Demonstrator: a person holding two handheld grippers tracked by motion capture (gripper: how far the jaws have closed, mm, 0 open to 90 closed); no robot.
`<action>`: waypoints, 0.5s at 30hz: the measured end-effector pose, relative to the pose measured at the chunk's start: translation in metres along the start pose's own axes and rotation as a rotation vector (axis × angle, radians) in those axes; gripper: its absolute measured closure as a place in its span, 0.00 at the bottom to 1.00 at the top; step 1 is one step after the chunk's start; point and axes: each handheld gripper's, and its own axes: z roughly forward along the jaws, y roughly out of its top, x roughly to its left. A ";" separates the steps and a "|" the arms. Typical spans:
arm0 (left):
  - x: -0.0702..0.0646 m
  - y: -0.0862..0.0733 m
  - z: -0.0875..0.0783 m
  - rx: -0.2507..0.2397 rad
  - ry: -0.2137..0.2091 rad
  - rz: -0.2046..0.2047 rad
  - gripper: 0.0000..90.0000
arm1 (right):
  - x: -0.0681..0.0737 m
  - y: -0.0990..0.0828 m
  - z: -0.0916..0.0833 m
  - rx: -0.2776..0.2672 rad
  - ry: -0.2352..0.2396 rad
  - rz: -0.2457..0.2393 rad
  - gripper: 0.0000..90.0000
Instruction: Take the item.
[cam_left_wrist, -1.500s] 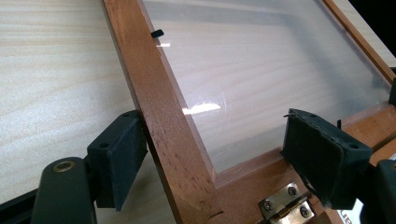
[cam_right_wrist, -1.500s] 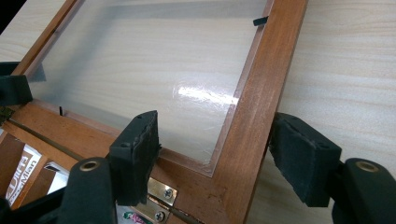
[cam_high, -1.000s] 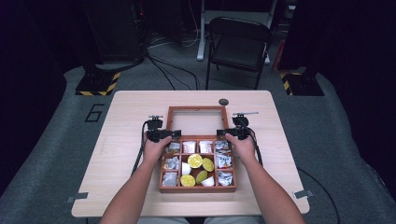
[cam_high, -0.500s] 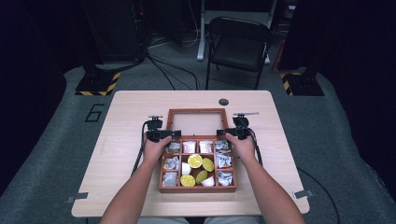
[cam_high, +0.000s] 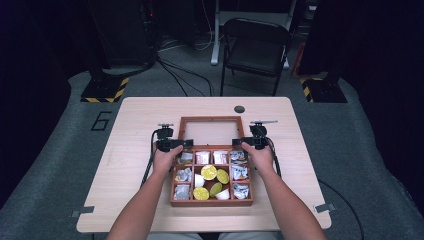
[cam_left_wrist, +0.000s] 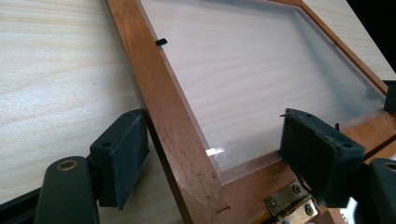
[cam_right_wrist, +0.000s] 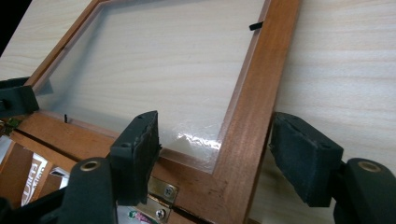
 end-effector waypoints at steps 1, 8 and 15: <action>0.000 0.000 -0.002 -0.002 0.010 -0.003 0.28 | 0.000 0.000 -0.001 -0.003 -0.006 -0.003 0.37; 0.000 0.004 -0.014 -0.032 0.021 0.030 0.30 | 0.000 0.002 -0.020 -0.036 -0.051 -0.064 0.35; -0.002 0.007 -0.024 -0.041 0.008 0.033 0.30 | 0.022 -0.001 -0.042 -0.095 -0.039 -0.188 0.35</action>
